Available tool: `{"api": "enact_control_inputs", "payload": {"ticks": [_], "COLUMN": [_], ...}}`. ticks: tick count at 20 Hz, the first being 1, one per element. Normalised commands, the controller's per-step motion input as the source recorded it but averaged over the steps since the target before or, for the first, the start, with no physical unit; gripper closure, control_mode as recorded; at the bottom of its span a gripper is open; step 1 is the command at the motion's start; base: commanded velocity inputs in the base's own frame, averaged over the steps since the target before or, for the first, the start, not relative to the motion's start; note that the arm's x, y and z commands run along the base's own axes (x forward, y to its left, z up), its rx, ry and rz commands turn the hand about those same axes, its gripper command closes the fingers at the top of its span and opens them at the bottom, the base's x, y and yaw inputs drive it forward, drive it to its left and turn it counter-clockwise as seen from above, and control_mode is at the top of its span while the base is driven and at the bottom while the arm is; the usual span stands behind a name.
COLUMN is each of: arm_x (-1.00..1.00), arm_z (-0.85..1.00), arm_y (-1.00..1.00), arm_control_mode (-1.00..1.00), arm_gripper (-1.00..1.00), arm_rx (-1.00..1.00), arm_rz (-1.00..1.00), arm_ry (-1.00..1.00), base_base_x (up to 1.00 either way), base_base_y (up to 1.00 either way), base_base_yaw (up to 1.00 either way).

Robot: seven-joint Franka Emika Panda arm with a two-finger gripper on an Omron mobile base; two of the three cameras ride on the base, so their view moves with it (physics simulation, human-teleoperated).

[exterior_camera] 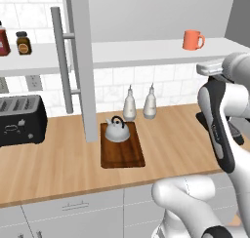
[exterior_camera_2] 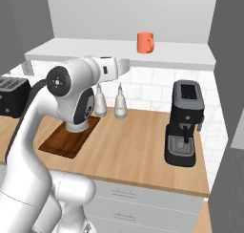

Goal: Pick the kettle from the counter and place it on the tray. Then pick the mug from the cabinet and place it on the tray. Then close the cabinet doors.

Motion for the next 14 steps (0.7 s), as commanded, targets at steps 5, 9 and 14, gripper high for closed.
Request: {"api": "enact_control_inputs", "payload": {"ticks": [5,9,14], "arm_x": [0.03,0.27,0.32], "arm_z": [0.01,0.14,0.04], "arm_y": [-0.05,-0.21,-0.07], "arm_control_mode": [-1.0,-1.0,-1.0], "arm_gripper": [-1.0,-1.0,-1.0], "arm_rx": [0.03,0.11,0.08], "arm_rz": [0.0,0.0,0.0], "arm_ry": [0.0,0.0,0.0], "base_base_x": [0.0,0.0,0.0], "base_base_y": [0.0,0.0,0.0], "base_base_yaw": [0.0,0.0,0.0]}}
